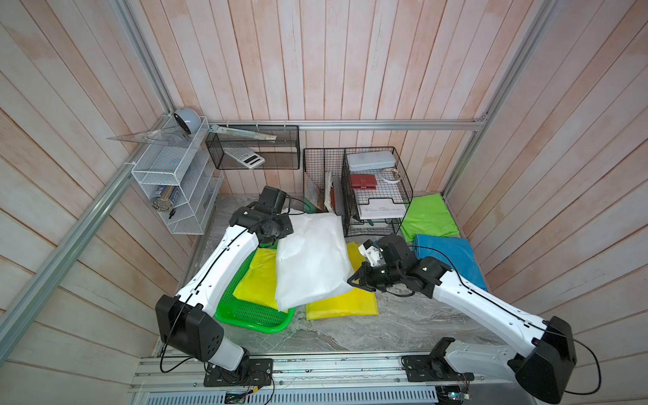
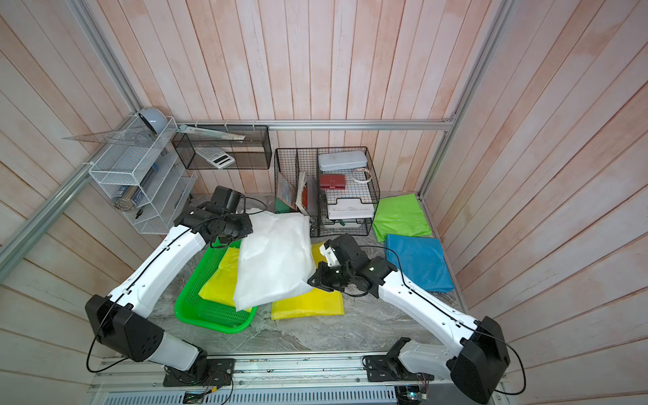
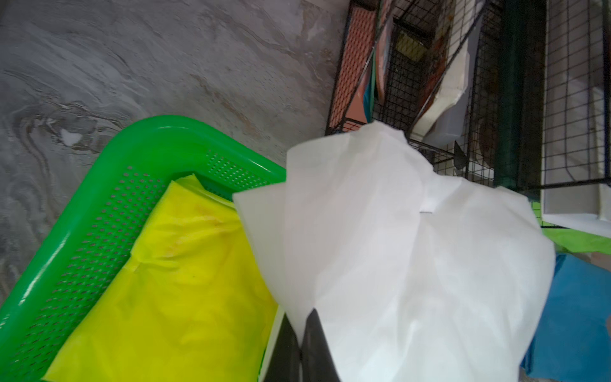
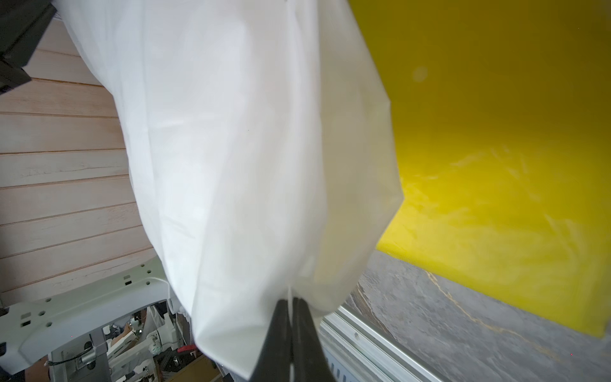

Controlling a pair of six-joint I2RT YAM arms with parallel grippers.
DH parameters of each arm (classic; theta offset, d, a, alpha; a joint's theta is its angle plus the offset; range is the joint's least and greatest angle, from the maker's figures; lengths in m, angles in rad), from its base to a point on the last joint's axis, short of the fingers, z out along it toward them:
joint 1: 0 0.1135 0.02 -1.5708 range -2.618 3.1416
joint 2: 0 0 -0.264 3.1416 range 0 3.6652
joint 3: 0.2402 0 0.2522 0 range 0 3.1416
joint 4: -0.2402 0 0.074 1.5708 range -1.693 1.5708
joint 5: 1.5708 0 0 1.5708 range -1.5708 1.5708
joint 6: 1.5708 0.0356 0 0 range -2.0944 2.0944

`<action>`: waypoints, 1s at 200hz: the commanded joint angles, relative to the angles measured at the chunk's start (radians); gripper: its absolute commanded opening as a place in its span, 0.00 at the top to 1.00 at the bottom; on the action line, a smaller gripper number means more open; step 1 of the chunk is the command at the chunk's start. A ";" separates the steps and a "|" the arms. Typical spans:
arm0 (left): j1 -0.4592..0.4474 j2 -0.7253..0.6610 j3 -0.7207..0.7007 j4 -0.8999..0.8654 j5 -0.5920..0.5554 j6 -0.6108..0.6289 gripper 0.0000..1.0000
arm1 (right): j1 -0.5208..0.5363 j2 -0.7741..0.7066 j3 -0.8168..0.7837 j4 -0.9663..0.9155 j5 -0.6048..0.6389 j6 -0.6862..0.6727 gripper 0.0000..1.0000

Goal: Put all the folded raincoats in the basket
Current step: Place the raincoat in the basket.

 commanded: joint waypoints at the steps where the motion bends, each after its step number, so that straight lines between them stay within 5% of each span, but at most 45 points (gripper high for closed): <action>1: 0.050 -0.028 0.024 -0.068 -0.057 0.066 1.00 | 0.055 0.087 0.069 0.120 0.039 0.043 1.00; 58: 0.170 -0.040 -0.007 -0.093 -0.167 0.137 1.00 | 0.196 0.342 0.251 0.193 0.082 0.064 1.00; 120: 0.247 -0.027 -0.134 0.069 -0.225 0.188 1.00 | 0.319 0.537 0.385 0.257 0.162 0.109 1.00; 200: 0.316 0.047 -0.184 0.149 -0.137 0.231 1.00 | 0.417 0.665 0.461 0.301 0.181 0.167 1.00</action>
